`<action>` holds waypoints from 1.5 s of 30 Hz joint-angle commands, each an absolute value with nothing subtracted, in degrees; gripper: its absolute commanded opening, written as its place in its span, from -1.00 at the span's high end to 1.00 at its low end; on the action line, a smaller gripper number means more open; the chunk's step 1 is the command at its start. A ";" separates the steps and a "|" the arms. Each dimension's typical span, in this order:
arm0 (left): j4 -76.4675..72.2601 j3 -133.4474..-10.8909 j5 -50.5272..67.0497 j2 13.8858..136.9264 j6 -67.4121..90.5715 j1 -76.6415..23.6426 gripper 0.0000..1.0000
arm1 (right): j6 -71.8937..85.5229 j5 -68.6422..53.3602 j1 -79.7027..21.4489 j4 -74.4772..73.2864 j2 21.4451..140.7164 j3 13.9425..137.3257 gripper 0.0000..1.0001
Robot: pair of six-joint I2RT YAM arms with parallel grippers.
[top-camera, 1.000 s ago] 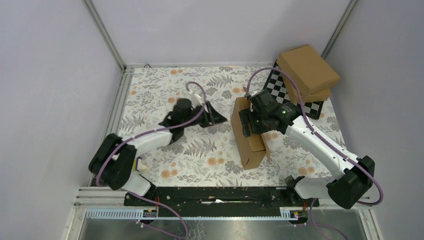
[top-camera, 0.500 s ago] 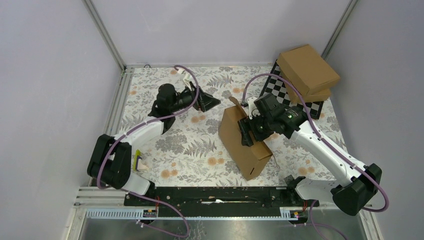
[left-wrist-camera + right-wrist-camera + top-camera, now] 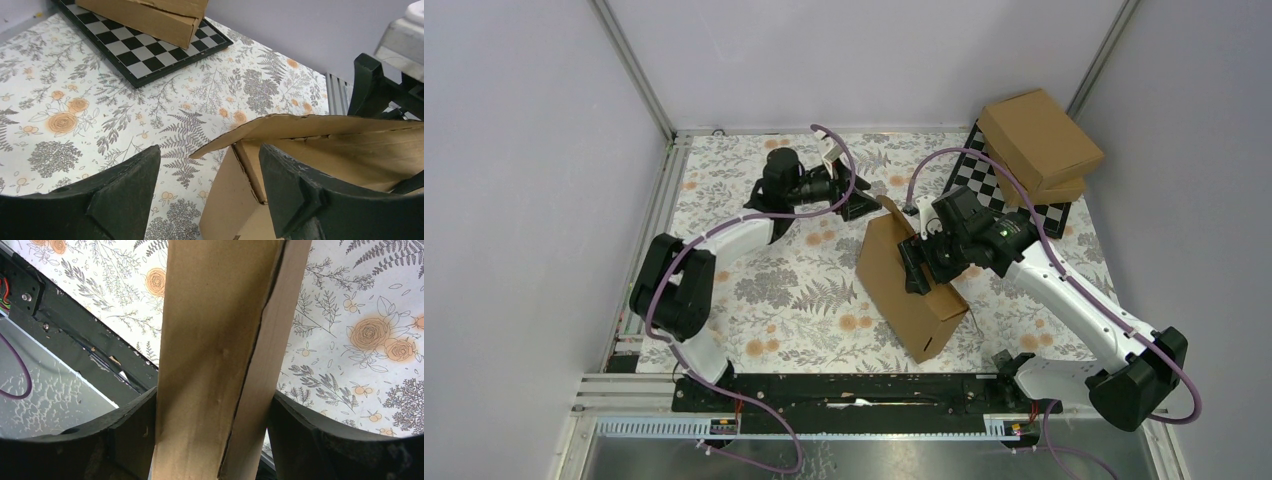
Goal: Fold the paper box
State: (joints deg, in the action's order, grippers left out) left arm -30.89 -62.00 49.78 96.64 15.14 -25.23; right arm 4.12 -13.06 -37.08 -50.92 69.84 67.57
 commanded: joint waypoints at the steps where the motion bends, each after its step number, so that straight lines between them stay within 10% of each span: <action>1: -31.40 -66.43 54.31 98.04 12.35 -25.40 -0.53 | 2.91 -12.92 -37.44 -50.14 69.41 69.21 -0.54; 8: -30.63 -69.66 60.46 101.56 12.30 -26.10 -0.44 | 2.46 -12.91 -37.40 -50.18 69.88 69.77 -0.57; 18: -28.43 -67.83 56.93 99.01 9.30 -27.23 1.00 | 3.07 -8.48 -37.90 -49.04 70.11 71.76 -0.68; 22: -28.59 -65.77 52.49 96.64 8.09 -28.12 1.00 | 3.06 -7.38 -38.41 -48.99 70.12 71.18 -0.98; 34: -36.41 -56.69 43.19 90.89 7.56 -30.29 1.00 | 9.11 -3.16 -38.54 -44.47 66.58 70.63 -0.98; 45: -31.80 -56.17 39.72 88.20 6.37 -31.38 1.00 | 8.02 -0.32 -38.53 -47.42 69.36 69.21 -0.40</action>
State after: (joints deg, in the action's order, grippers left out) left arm -32.42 -55.64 43.03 91.66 7.92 -30.63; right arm 8.82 -2.57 -38.15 -46.06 68.14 69.30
